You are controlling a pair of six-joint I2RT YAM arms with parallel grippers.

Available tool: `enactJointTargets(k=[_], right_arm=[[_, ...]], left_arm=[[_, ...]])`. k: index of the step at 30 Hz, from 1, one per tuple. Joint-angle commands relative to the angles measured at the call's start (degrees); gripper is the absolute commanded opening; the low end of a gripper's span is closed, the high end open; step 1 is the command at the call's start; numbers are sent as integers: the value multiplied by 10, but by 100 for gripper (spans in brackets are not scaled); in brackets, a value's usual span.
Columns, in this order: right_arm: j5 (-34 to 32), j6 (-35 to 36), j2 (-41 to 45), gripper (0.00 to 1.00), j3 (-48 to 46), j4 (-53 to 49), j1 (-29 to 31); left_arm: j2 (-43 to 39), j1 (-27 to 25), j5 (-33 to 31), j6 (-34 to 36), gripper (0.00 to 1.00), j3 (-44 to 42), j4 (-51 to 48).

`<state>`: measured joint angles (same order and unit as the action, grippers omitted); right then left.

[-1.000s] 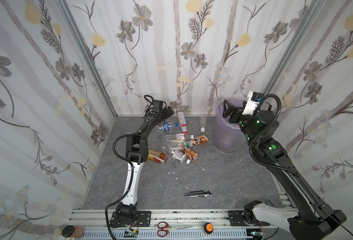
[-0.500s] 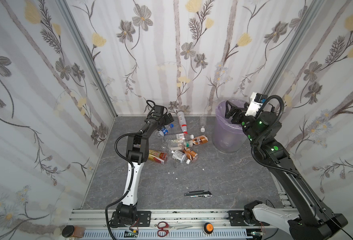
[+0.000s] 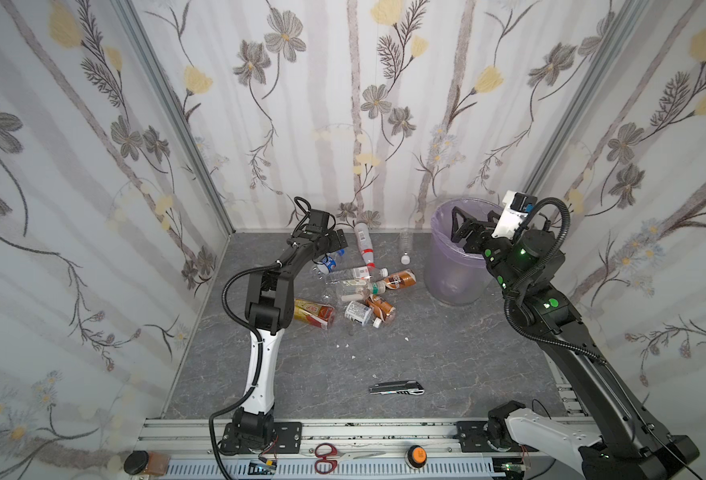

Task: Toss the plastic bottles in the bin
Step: 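Move the left gripper over the blue-labelled Pepsi bottle while right gripper waits by bin, then close the left gripper on the Pepsi bottle body and lift it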

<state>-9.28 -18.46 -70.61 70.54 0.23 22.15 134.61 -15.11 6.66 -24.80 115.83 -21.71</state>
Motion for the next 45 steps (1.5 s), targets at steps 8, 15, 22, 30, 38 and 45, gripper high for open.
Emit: enactJointTargets(k=[8,15,22,30,38,45], right_arm=[[15,-21,13,100,-15,11,0],[19,-26,20,100,-23,13,0],[25,-32,17,100,-30,20,1],[96,-30,-10,100,-20,-2,5],[125,-6,-72,100,23,-109,29],[134,7,-116,100,29,-155,52]], left_arm=[[-35,-19,-114,126,100,-50,-27],[-50,-25,-147,163,100,-80,-43],[-56,-27,-160,182,100,-104,-62],[-55,-26,-161,192,100,-119,-86],[-52,-27,-167,194,94,-131,-92],[-49,-25,-174,198,87,-129,-94]])
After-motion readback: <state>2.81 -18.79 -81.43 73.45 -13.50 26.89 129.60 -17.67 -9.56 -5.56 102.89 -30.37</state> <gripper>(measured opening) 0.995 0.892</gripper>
